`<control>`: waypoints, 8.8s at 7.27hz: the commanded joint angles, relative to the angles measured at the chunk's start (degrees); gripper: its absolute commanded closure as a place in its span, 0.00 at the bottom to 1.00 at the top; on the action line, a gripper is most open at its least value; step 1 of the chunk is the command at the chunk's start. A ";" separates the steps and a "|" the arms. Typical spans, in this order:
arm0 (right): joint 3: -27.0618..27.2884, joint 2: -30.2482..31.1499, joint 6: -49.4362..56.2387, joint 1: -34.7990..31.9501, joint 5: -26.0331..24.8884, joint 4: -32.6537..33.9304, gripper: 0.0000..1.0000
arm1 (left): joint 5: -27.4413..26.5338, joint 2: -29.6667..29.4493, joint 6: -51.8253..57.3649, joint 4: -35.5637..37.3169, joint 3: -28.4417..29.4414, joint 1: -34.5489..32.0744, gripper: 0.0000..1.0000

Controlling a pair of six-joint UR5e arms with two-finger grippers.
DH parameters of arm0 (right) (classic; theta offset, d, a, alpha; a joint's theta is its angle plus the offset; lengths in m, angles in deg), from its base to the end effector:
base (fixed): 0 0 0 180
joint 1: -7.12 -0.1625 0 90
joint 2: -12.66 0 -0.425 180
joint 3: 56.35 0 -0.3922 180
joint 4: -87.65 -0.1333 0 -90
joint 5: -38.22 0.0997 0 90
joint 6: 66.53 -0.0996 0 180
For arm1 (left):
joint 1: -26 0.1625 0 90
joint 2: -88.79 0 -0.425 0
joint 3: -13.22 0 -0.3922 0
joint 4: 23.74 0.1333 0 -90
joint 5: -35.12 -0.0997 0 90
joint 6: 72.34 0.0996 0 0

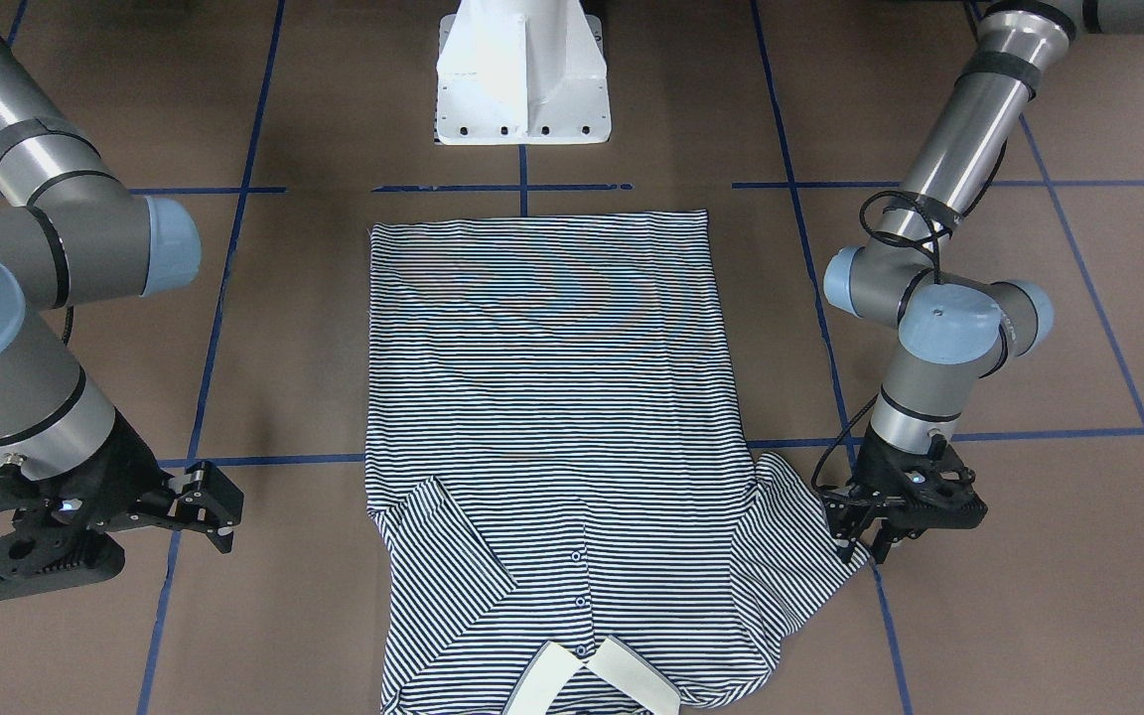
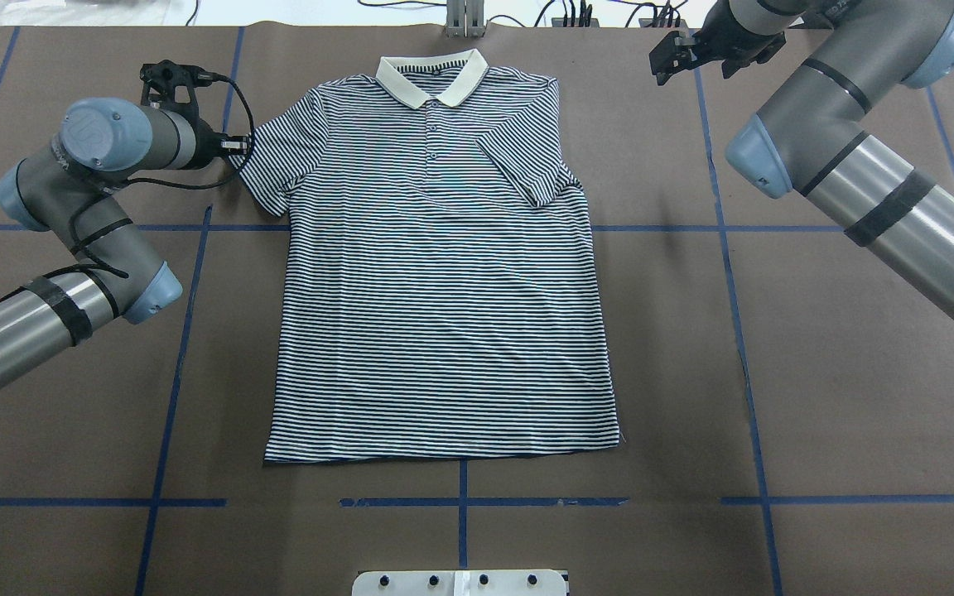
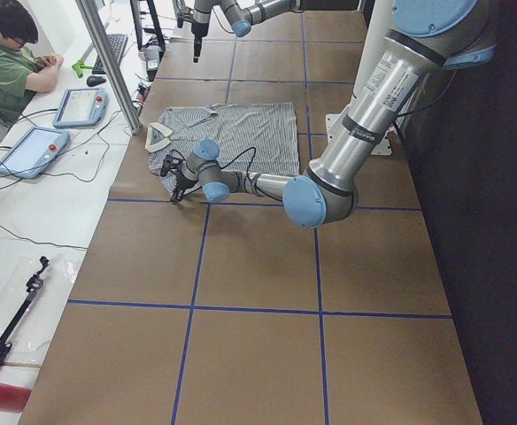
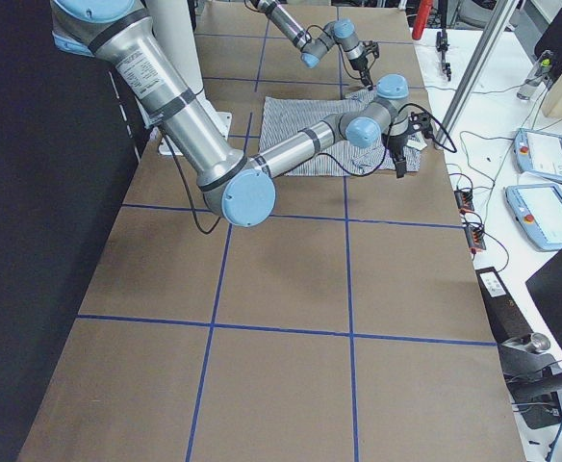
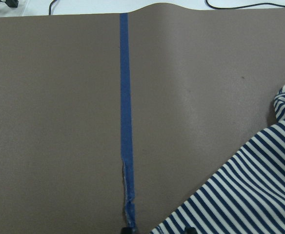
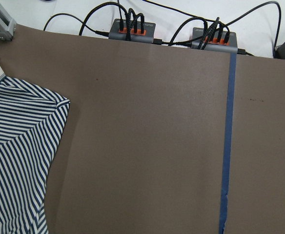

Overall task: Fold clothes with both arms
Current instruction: 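Raise the right gripper away while the left gripper approaches the other sleeve, then fold the sleeve nearest the left gripper inward onto the shirt body, then move both grippers to the shirt hem corners nearest the robot, then lower both grippers and grasp the hem corners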

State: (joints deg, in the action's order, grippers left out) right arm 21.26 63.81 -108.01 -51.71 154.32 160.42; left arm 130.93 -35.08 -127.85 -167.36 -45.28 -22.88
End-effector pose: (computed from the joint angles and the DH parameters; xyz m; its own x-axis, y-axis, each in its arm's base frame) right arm -0.3124 -0.6894 0.3145 0.7057 -0.1332 0.6959 -0.1244 0.9436 0.3068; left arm 0.4113 -0.6586 0.4719 0.6963 0.0590 -0.7153 0.3639 0.8300 0.4227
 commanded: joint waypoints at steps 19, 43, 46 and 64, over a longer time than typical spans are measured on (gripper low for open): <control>26.22 14.11 -28.10 18.45 -11.51 1.93 0.00 | 8.30 -1.60 -4.51 32.23 -34.94 6.87 0.00; 42.63 23.03 -47.03 40.20 -28.21 13.54 0.00 | 2.01 26.05 -20.69 32.00 -53.91 32.36 0.95; 42.37 23.12 -47.21 40.63 -28.39 13.54 0.00 | 1.92 25.96 -20.60 32.00 -54.70 32.36 1.00; 36.83 25.14 -52.22 49.60 -36.65 13.54 1.00 | 2.62 23.32 -20.42 32.00 -55.15 32.27 1.00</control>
State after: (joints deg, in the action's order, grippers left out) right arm 58.07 88.96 -160.28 -2.10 118.04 173.96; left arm 133.56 -11.68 -148.20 -135.37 -100.39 9.39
